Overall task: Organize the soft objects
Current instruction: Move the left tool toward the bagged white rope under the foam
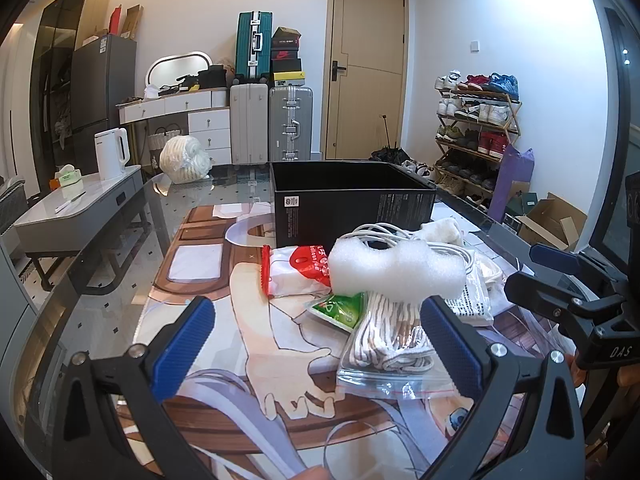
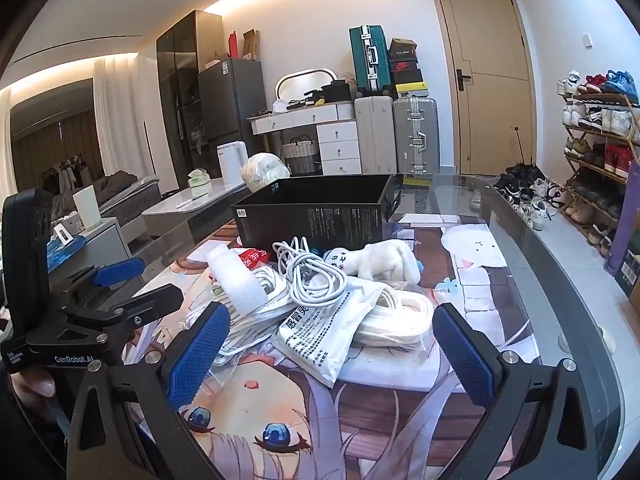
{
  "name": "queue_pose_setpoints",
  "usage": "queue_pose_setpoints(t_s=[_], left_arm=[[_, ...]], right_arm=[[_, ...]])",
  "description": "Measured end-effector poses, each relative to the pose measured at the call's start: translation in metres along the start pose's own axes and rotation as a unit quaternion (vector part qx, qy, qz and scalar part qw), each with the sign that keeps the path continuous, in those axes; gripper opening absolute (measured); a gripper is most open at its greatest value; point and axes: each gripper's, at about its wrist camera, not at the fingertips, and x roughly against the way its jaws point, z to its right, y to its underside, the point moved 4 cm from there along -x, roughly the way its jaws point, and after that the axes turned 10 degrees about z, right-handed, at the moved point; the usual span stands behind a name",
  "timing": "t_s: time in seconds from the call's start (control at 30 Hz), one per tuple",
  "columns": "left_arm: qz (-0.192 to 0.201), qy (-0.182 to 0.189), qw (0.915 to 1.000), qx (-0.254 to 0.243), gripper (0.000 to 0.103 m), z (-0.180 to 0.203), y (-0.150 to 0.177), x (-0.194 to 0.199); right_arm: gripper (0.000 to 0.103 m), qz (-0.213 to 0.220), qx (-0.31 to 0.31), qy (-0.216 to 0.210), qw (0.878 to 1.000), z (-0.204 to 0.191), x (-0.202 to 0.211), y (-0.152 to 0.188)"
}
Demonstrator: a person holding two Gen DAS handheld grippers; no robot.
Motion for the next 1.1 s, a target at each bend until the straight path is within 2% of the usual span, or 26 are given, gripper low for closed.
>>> queue_pose_setpoints(t_s=[0.67,0.87,0.97,1.1], left_arm=[[-0.014,0.004,0.9999,0.000,0.103,-0.005,0.000,-0.003],[-0.038,0.018,0.9991,-0.003,0.103,-0.007,-0.001,-0.010],[-0.050,0.024,0.9982,-0.024,0.103,-0.002,0.000,-0.014],[-0.059,0.033,0.9969,-0.040,0.103,0.002,0.001,-0.017]], right_arm=[[0.103,-0.003,-0.004,0.001,1.000,0.002,0.000,-0.001],[0.103,-0.017,-0.007,0.010,1.000,0.010,-0.006,-0.005],[0.103,-0.021,-0.010,0.010,1.000,0.011,-0.011,-0.007],[0.103,-0.053,0.010,0.028,0.998,0.014,-0.019,-0.008]])
